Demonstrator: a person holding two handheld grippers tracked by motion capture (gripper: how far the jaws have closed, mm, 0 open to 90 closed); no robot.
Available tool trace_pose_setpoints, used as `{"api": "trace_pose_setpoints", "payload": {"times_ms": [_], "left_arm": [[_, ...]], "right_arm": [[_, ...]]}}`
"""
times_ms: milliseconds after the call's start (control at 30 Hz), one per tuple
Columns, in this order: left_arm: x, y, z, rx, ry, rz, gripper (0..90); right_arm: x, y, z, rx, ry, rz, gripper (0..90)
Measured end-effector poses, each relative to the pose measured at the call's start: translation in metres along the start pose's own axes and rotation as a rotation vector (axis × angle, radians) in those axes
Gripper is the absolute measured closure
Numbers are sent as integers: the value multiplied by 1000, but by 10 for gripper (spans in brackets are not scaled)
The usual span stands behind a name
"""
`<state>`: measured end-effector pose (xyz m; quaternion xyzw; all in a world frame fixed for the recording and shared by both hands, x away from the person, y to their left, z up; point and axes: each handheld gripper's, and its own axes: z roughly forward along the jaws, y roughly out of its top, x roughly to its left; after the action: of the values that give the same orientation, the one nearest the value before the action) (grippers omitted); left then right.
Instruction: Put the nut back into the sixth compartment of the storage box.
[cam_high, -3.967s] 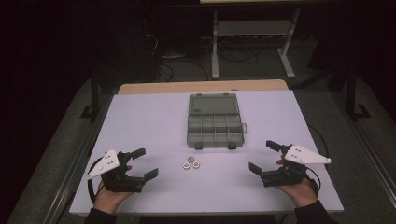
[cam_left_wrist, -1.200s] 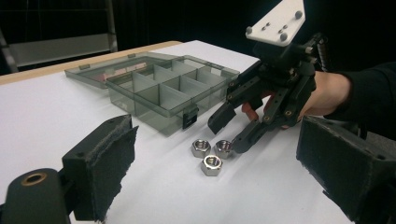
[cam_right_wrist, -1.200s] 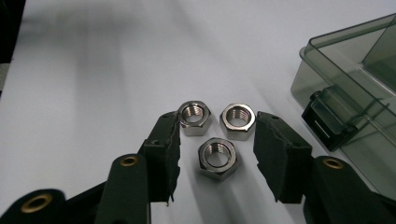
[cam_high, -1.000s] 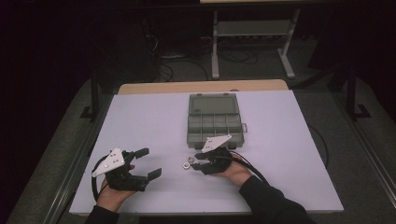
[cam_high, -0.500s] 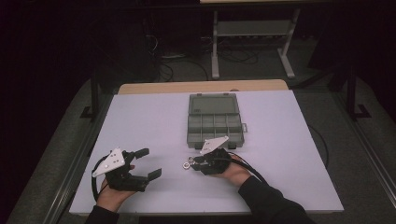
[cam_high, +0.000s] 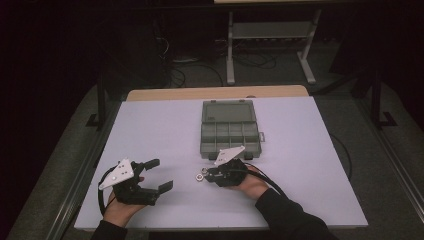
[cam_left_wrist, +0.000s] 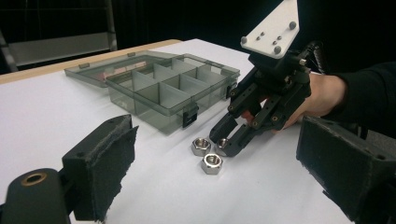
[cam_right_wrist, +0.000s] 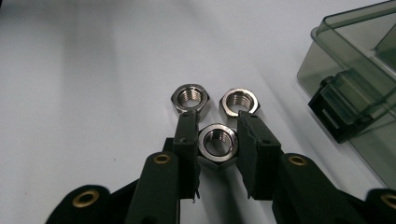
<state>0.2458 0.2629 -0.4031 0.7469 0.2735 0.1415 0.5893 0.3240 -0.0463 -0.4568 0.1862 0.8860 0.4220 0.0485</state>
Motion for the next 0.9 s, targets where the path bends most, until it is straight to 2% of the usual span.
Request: {"api": "trace_pose_setpoints", "payload": {"times_ms": [33,67,100,233,667,900], "left_arm": [[0,0,0,0,0,0,106],[0,0,0,1,1,0,106],[-1,0,0,1,1,-1,106],[0,0,0,0,0,1,106],[0,0,1,0,0,-1,107],[0,-1,1,4,1,-4,107]], "right_arm": [[0,0,0,0,0,0,695],[1,1,-2,-8,3,23,695],[0,2,-3,-14,2,14,695],[0,4,-8,-24,1,39,695],[-6,13,-26,-75,-12,47,695],[-15,19,-38,-110,-41,61,695]]}}
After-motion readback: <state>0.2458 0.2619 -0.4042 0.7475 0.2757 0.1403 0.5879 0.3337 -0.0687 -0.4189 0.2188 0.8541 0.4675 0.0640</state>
